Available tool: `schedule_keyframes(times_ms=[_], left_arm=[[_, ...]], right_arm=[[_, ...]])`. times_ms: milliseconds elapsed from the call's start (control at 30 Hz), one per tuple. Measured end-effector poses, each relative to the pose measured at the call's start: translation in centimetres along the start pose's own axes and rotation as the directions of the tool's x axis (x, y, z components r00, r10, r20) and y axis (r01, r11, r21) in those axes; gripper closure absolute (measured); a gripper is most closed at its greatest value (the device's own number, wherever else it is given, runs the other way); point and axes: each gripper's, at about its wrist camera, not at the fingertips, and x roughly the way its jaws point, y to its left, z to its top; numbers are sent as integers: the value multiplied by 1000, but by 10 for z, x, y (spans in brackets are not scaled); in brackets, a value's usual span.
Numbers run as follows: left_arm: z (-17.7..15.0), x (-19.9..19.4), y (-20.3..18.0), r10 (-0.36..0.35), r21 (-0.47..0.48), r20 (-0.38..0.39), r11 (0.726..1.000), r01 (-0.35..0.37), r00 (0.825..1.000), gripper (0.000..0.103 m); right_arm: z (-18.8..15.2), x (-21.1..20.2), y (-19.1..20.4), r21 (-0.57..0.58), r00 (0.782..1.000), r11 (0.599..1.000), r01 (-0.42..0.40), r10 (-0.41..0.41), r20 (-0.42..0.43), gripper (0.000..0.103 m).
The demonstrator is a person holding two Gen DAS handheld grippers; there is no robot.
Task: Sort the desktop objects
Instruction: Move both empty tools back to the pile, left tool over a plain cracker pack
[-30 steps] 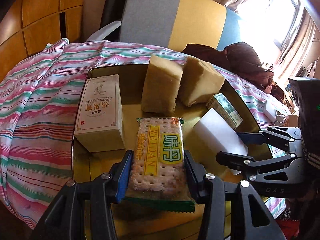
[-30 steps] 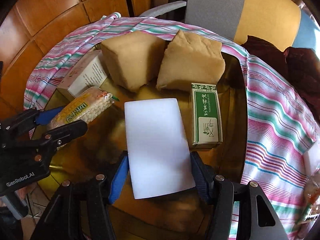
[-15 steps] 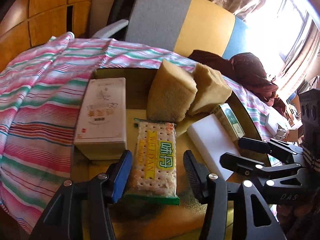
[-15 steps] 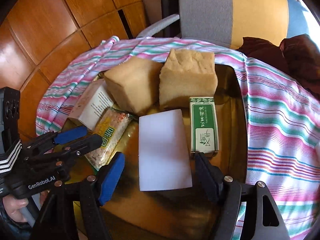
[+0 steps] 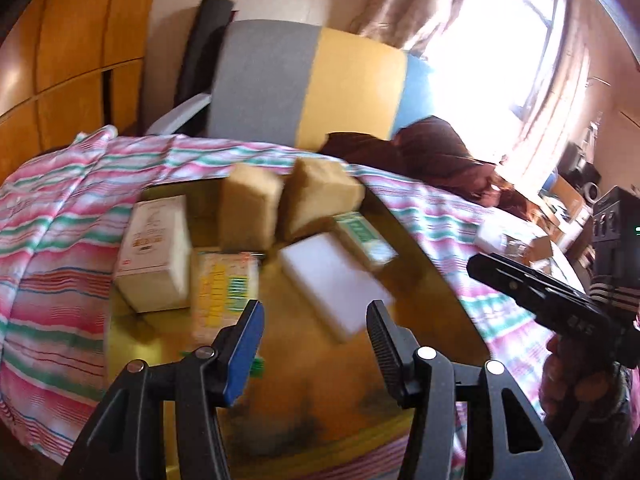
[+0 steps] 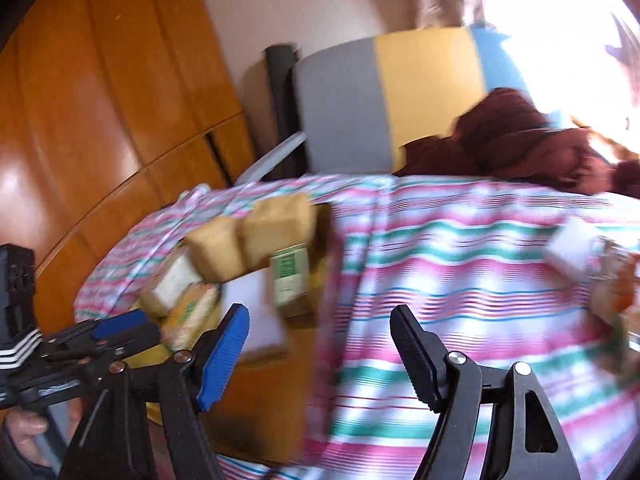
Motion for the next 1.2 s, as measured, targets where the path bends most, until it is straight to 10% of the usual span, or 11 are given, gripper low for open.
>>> schedule_keyframes(times_ms=[467,767,933,1200], left_arm=[[-15,40,-162,-162,273,-136,942,194,977,48],[-16,74,-270,-209,550,-193,786,282,959,48],[-17,104,-320,-206,674,-253,664,325,945,48],[-3,158,-363,-201,720,-337,574,389,920,42]], right_arm=[[-72,-89,-189,281,919,887,365,-392,44,28],[-94,-124,-235,354,822,786,507,-565,75,27],[-106,-122,-245,373,829,785,494,-555,70,26],[-113,-124,-260,444,865,803,398,-489,109,25]])
